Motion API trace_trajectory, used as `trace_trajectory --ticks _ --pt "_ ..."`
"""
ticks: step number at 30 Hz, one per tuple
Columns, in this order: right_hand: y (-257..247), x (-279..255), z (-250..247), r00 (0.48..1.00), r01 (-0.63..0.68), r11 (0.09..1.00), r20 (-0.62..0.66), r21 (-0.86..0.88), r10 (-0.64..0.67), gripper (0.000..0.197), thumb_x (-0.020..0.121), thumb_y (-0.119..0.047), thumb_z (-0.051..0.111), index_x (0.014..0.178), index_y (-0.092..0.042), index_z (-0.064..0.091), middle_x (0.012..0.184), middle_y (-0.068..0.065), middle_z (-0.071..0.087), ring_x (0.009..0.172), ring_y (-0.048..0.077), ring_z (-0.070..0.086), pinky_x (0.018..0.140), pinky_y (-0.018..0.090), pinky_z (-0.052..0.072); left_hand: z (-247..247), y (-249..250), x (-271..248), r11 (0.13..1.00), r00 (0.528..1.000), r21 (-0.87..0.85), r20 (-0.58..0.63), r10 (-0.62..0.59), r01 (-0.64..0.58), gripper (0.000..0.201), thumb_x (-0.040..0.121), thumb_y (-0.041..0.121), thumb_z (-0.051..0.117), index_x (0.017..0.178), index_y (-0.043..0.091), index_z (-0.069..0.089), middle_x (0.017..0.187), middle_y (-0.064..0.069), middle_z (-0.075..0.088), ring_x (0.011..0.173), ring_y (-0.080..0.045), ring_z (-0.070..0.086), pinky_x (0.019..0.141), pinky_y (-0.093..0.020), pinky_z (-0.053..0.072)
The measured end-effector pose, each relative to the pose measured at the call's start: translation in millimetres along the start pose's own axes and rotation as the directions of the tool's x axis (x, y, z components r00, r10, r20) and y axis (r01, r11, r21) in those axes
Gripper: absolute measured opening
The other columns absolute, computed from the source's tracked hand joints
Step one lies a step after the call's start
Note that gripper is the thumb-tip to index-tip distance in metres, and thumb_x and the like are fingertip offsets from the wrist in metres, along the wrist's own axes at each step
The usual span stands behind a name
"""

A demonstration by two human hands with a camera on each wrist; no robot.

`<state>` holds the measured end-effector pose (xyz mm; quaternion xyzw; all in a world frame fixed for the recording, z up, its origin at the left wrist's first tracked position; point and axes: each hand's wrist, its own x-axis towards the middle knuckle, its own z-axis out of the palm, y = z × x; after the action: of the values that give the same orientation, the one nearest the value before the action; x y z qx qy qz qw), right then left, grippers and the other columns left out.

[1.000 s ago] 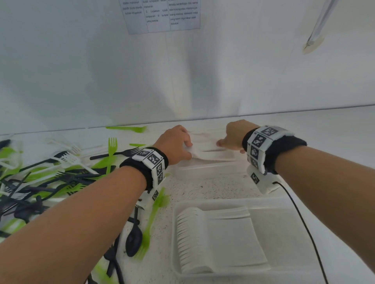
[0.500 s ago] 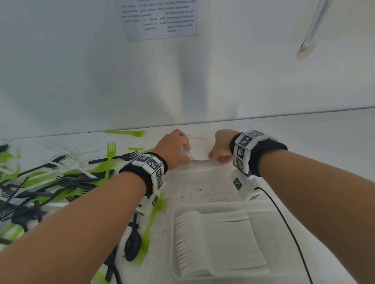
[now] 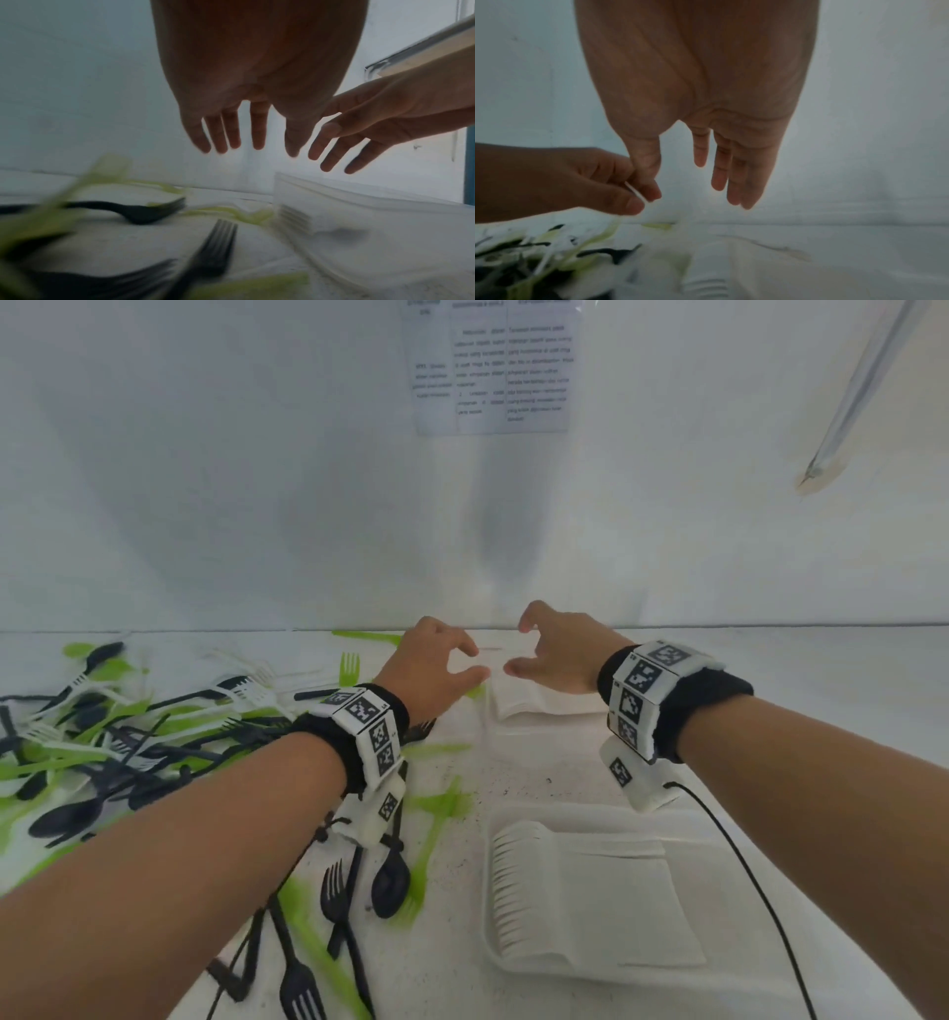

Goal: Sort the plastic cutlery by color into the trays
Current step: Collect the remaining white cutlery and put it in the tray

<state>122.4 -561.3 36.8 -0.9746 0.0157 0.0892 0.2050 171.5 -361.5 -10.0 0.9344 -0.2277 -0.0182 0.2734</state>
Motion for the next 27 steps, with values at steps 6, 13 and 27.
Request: trace_trajectory --ticks 6,13,27 --pt "-64.4 -11.2 16.9 0.997 0.05 0.983 0.047 0.176 -0.059 0.079 0.088 -0.063 0.066 0.149 -0.028 0.031 0.141 0.008 0.056 0.124 0.027 0.056 0.102 0.037 0.043 -61.5 -47.0 -45.0 0.969 0.946 0.12 0.218 -0.24 0.217 0.093 0.09 0.059 0.067 0.161 0.024 0.018 0.159 -0.009 0.04 0.142 -0.027 0.043 0.114 -0.04 0.036" --pt "-135.3 -12.7 57.3 0.993 -0.019 0.996 0.114 0.09 0.009 0.077 0.089 -0.063 0.064 0.15 -0.026 0.034 0.138 0.007 0.057 0.109 0.027 0.061 0.099 0.038 0.048 -104.2 -101.9 -84.7 0.972 0.947 0.167 0.249 -0.202 0.163 0.078 0.091 0.058 0.065 0.155 0.026 0.034 0.138 -0.005 0.059 0.124 -0.024 0.056 0.101 -0.033 0.043" --pt "-194.8 -9.9 148.6 0.972 -0.236 0.971 -0.026 -0.037 0.235 0.041 0.101 -0.039 0.053 0.137 -0.019 0.053 0.137 0.009 0.058 0.123 0.027 0.055 0.1 0.037 0.046 -132.4 -184.9 -96.4 0.982 0.938 0.185 0.346 -0.028 -0.038 0.047 0.097 0.047 0.061 0.137 0.022 0.055 0.113 -0.001 0.068 0.103 -0.02 0.061 0.092 -0.034 0.049"
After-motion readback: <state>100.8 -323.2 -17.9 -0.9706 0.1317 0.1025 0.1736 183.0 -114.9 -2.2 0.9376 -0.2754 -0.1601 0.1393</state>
